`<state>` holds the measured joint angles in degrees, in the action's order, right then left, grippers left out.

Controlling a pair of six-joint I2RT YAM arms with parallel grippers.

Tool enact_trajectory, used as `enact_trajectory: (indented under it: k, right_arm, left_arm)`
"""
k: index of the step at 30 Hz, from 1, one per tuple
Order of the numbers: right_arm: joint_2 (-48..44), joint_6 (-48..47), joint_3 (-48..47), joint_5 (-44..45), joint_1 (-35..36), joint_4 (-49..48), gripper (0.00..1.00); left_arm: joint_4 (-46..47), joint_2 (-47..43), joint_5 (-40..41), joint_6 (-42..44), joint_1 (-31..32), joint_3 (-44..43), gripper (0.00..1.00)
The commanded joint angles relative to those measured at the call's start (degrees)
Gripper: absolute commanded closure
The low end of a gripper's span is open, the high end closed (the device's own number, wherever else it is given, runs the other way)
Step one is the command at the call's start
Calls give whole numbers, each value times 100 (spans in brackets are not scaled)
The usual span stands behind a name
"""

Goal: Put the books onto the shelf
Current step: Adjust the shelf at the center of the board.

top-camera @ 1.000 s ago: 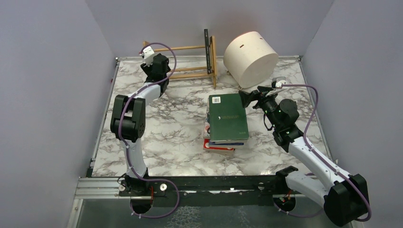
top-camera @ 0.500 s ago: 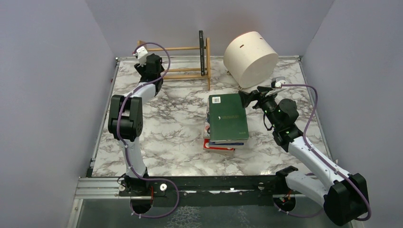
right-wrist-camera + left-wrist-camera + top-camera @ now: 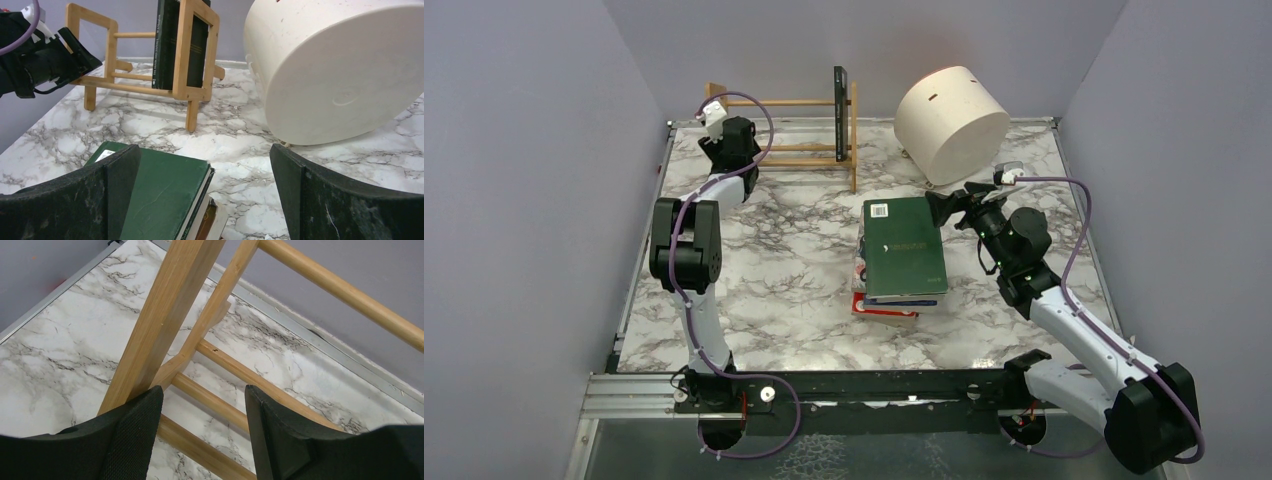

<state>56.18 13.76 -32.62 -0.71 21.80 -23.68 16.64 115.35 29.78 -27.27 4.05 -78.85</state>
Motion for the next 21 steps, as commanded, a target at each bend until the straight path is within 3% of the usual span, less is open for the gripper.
enact_trajectory:
  k: [1,10,21]
  right_arm:
    - [28,64,-128,68,34,-74,0]
    - [7,71,-131,39,33,-64,0]
    - [-40,123,-186,340,34,108,0]
  left_arm:
    - [93,-81,-287,75,-115,-131,46]
    - [55,-488,-789,188,72,-272,47]
    - [-677,-1310,-1313,141,798,-567,46]
